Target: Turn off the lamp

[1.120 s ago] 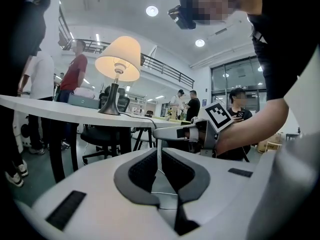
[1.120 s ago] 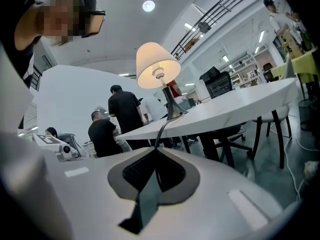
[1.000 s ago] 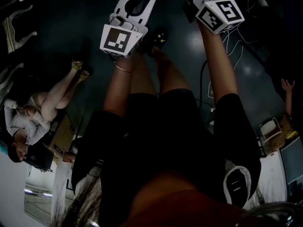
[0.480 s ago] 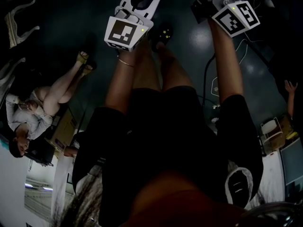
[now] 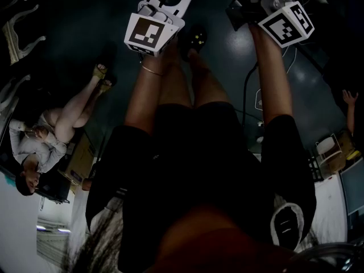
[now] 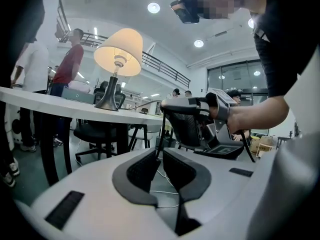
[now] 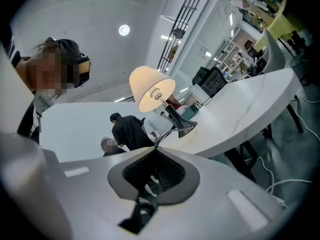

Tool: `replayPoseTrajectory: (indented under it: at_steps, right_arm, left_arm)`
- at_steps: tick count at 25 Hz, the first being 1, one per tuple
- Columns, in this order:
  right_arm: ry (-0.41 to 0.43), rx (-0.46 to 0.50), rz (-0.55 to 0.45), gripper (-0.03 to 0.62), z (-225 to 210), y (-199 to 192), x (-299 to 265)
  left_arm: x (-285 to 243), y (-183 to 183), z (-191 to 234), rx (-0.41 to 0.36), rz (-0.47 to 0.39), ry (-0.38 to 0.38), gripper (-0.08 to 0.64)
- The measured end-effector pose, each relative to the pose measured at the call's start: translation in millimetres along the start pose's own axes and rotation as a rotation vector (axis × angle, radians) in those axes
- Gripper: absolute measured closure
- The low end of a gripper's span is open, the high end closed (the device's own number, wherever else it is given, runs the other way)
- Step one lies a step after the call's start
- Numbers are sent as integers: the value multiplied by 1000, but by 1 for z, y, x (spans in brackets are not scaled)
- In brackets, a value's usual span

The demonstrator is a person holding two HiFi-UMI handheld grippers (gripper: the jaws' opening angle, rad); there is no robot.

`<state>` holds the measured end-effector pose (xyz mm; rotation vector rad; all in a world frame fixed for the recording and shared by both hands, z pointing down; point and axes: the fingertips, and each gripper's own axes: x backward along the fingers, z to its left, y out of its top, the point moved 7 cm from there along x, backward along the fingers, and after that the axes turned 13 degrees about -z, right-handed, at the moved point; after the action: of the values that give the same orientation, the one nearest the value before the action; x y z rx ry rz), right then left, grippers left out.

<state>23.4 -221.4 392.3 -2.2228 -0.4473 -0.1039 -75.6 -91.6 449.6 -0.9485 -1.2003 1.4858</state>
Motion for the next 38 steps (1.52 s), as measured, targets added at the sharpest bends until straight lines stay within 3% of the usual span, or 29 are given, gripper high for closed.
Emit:
replayPoseTrajectory:
  at_steps: [2, 16, 20, 25, 30, 32, 38]
  right_arm:
    - [3, -7, -10, 585, 2, 3, -2]
    - [35, -59, -32, 584, 16, 9, -11]
    - [56, -70, -30, 584, 21, 9, -16]
    - [47, -57, -18, 584, 20, 8, -13]
    - [40, -55, -24, 584, 19, 6, -12]
    - [37, -52, -26, 584, 18, 5, -12]
    - [1, -18, -46, 583, 16, 8, -8]
  left_arm:
    - [-6, -1, 2, 5, 1, -17, 495]
    - [-42, 16, 3, 3, -25, -155, 489]
    - [-48, 17, 7, -8, -20, -167, 489]
    - [-47, 20, 4, 64, -23, -188, 531]
    - [-44, 19, 2, 49, -22, -205, 537]
    - [-43, 18, 2, 7, -10, -220, 537]
    - [-41, 20, 1, 54, -14, -180, 537]
